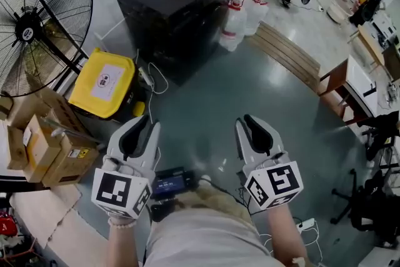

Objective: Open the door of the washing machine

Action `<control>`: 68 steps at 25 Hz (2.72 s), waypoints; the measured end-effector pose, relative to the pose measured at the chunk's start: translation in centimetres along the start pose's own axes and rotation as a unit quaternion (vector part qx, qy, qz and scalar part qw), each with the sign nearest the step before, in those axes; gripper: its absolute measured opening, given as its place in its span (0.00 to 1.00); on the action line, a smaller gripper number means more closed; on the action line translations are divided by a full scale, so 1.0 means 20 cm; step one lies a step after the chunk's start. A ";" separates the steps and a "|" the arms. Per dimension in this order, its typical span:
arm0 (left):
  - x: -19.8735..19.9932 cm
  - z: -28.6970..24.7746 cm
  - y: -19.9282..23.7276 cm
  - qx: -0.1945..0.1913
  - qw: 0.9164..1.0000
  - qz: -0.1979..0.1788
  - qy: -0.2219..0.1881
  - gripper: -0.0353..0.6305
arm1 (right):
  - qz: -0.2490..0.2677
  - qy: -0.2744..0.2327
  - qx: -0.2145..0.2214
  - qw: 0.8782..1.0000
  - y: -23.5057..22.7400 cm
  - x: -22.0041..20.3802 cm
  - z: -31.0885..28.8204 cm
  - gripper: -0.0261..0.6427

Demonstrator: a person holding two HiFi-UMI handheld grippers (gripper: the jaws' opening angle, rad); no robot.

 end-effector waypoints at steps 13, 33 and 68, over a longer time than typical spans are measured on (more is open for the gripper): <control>0.03 -0.06 -0.13 0.015 1.000 -0.008 0.001 0.21 | -0.005 0.003 0.009 1.000 -0.14 -0.03 0.08 0.21; -0.02 -0.14 -0.18 0.020 1.000 -0.010 0.000 0.21 | -0.004 0.003 0.001 1.000 -0.25 -0.05 0.08 0.21; 0.05 -1.31 0.70 -0.081 0.996 -0.011 0.019 0.22 | 0.006 0.043 -0.049 0.998 -0.58 0.27 -1.17 0.21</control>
Point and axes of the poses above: the fingertips, and each gripper's own axes: z backward along the fingers, y to its left, x out of its top, the point moved 3 cm from there along z, backward along the fingers, and after that the axes turned 8 degrees about -z, right-handed, at the moved point
